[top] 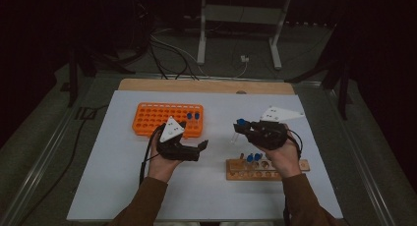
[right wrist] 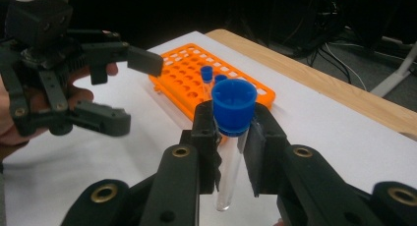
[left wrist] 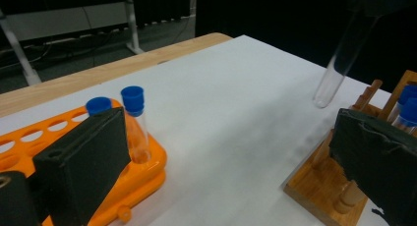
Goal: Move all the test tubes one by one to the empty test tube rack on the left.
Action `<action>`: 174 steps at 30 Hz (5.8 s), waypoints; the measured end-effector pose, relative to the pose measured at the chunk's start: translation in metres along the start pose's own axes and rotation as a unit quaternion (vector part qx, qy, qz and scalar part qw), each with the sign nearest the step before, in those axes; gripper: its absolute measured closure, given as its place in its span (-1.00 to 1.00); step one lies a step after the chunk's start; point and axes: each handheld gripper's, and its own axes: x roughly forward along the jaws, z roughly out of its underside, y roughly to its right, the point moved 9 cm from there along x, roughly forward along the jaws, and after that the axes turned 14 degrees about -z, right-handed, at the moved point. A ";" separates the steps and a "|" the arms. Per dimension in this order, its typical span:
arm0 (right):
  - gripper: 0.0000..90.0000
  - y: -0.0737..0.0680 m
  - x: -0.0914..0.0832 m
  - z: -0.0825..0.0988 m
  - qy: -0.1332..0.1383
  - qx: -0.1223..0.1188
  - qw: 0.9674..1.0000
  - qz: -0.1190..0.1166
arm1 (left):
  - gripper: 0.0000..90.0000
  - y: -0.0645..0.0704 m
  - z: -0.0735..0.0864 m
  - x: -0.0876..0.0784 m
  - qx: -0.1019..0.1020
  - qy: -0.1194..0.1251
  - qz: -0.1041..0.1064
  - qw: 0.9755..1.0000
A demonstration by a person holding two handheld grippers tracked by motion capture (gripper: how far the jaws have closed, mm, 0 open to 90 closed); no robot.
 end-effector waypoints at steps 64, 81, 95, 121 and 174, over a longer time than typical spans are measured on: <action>-0.91 0.001 0.001 0.002 0.016 0.025 0.999 0.025 | 0.73 -0.004 -0.012 0.001 0.019 0.027 0.006 0.999; -0.98 0.015 -0.037 0.018 0.039 0.034 0.997 0.058 | 0.73 -0.050 0.001 0.005 -0.006 0.018 -0.051 0.998; -0.98 0.015 -0.049 0.021 0.049 0.030 0.996 0.064 | 0.73 -0.079 0.012 0.023 -0.027 0.004 -0.092 0.995; -0.98 0.016 -0.074 0.046 0.085 0.042 0.993 0.070 | 0.73 -0.085 0.031 0.062 -0.043 -0.024 -0.120 0.991; -0.98 0.015 -0.069 0.050 0.082 0.040 0.994 0.063 | 0.29 -0.086 0.056 0.061 -0.051 -0.072 -0.117 0.989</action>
